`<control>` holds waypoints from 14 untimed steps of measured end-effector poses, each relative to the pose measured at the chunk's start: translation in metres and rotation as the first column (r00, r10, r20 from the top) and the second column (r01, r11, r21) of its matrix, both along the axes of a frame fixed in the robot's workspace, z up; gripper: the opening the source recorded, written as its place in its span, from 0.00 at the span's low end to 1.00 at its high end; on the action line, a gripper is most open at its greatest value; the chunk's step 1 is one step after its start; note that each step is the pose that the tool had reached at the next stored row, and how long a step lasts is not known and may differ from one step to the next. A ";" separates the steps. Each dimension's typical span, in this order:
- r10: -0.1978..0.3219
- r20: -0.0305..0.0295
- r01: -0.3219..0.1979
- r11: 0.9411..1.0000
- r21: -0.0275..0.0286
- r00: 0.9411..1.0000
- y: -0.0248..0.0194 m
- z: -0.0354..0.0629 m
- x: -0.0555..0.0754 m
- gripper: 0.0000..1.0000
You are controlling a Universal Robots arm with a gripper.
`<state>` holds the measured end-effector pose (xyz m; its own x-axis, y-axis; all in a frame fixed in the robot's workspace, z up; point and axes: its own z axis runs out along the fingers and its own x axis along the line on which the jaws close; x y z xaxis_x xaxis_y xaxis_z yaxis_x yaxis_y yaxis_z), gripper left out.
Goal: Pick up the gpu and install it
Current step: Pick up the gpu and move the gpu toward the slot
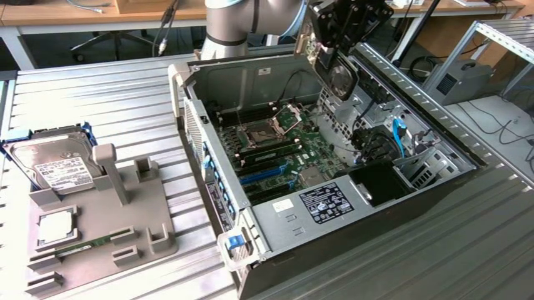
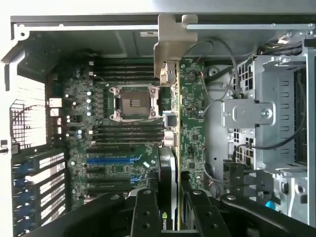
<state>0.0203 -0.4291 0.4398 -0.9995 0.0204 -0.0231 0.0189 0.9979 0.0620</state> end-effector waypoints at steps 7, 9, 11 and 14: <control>0.000 0.000 0.000 1.000 0.000 1.000 0.0040 0.0000 0.025 0.27; 0.000 0.000 0.000 1.000 0.000 1.000 0.0050 0.0000 0.031 0.27; 0.000 0.000 0.000 1.000 0.000 1.000 0.0058 0.0000 0.035 0.27; 0.000 0.000 0.000 1.000 0.000 1.000 0.0070 0.0000 0.042 0.27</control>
<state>0.0626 -0.4221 0.4398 -0.9995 0.0204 -0.0232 0.0190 0.9979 0.0620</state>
